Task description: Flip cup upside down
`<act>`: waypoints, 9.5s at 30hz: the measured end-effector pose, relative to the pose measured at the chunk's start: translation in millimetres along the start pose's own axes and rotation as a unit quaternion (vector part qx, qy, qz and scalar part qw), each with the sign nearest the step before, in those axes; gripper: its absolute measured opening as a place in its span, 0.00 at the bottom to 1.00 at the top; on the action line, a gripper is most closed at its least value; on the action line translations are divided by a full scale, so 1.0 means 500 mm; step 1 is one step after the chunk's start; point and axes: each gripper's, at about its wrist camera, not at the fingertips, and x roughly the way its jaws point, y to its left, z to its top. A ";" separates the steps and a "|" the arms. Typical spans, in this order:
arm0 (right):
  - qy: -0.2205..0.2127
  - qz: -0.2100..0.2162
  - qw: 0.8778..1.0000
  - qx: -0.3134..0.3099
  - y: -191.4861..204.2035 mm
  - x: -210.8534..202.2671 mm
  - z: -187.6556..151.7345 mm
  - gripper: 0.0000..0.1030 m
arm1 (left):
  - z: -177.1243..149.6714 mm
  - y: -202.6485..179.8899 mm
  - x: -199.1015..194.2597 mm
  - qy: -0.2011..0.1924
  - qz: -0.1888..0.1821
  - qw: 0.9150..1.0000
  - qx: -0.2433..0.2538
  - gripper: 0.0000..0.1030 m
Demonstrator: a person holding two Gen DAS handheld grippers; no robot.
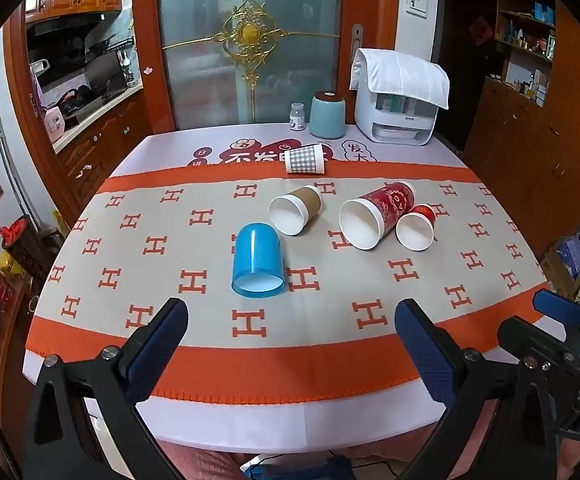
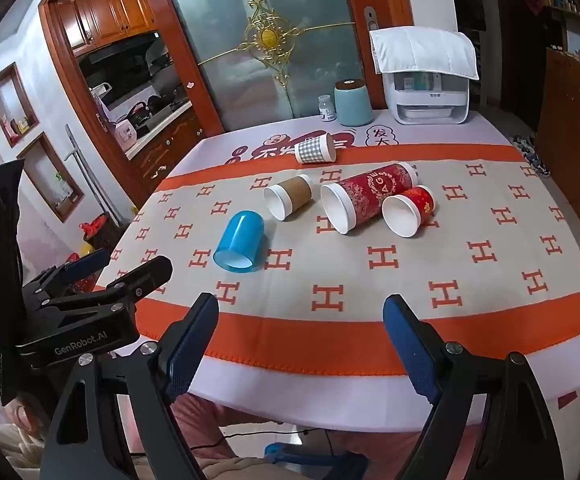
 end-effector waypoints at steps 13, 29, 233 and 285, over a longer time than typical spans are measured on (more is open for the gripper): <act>0.003 -0.003 1.000 0.006 -0.002 0.018 -0.009 0.83 | -0.007 -0.006 0.006 0.006 -0.025 1.000 0.001 0.99; 0.000 -0.007 1.000 0.004 -0.008 0.011 -0.006 0.83 | -0.008 -0.014 0.000 0.000 -0.021 1.000 0.008 0.99; 0.130 0.000 0.975 0.183 -0.246 0.422 -0.040 0.70 | -0.045 -0.102 0.360 0.232 -0.067 0.969 -0.042 0.83; 0.294 0.148 0.926 0.187 -0.072 0.501 -0.100 0.70 | -0.099 0.108 0.317 0.206 -0.071 0.976 -0.024 0.83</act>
